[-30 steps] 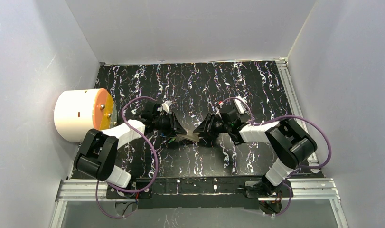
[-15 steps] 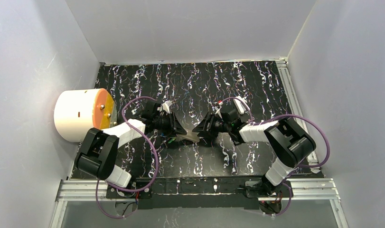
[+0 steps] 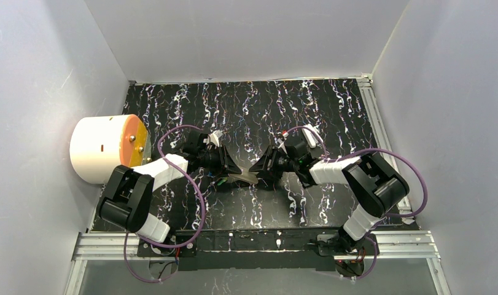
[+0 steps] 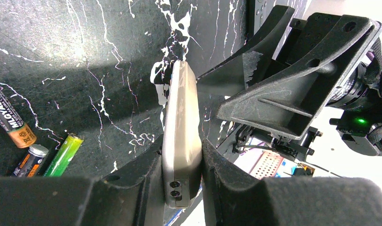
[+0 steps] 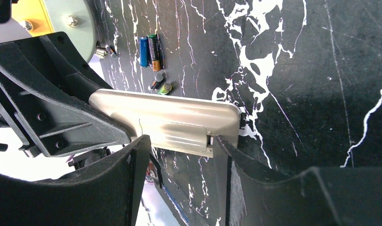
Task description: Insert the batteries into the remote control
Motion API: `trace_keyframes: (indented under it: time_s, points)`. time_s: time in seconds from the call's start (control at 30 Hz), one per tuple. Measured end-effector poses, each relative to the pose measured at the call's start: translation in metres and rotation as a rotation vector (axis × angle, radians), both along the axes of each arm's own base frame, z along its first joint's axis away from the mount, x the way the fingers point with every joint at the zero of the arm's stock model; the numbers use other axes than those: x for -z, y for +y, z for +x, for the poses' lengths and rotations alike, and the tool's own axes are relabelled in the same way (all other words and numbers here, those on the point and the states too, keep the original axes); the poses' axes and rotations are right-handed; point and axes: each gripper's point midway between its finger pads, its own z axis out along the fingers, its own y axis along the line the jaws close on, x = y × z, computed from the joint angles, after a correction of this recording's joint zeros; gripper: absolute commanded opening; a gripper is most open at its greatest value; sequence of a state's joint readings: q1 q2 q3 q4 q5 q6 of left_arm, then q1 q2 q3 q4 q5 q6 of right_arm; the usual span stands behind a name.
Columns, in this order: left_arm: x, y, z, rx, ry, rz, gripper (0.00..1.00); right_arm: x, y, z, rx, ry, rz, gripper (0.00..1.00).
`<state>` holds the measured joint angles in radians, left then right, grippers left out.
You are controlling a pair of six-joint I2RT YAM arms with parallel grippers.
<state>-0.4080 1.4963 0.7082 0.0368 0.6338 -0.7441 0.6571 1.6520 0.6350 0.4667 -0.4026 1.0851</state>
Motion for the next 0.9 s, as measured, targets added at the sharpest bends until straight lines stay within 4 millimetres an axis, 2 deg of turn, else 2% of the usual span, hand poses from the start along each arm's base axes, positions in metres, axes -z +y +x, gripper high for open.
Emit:
trace_keyframes:
  time_s: [0.27, 0.6, 0.9]
  points:
    - [0.000, 0.000, 0.001, -0.003, 0.002, -0.007, 0.00, -0.002, 0.004, 0.000, -0.005, 0.013, 0.029, 0.61]
    - [0.001, 0.003, 0.005, -0.019, 0.005, -0.002, 0.00, -0.009, 0.007, 0.006, 0.109, 0.078, 0.242, 0.62]
    - [0.000, 0.002, 0.012, -0.050, -0.019, 0.049, 0.00, -0.011, 0.006, 0.014, 0.160, 0.076, 0.268, 0.62]
